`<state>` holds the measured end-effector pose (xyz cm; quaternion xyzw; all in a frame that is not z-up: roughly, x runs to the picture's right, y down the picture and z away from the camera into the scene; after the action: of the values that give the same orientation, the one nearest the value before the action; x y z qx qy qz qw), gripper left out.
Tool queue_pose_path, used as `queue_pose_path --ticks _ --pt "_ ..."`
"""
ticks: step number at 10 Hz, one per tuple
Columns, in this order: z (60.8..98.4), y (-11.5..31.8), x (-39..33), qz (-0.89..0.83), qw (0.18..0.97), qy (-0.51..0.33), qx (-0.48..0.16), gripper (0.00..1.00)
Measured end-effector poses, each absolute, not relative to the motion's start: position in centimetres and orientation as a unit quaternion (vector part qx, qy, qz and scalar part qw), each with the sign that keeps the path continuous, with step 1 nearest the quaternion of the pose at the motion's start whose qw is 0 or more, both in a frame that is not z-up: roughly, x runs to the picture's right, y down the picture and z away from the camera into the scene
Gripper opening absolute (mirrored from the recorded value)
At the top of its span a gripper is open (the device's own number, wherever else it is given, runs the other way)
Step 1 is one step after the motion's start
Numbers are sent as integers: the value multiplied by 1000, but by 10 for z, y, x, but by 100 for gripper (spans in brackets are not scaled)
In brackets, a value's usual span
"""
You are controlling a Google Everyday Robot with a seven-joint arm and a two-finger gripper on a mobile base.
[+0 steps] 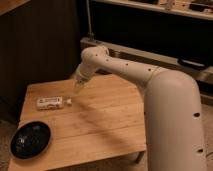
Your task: Place the bottle in the ceramic bowl
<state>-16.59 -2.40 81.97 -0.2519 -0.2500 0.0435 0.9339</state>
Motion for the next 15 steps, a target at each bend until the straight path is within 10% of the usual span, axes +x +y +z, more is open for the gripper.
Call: queue_pose_path --ticks 15 --pt "879 45 -280 -24 906 -318 -279 65"
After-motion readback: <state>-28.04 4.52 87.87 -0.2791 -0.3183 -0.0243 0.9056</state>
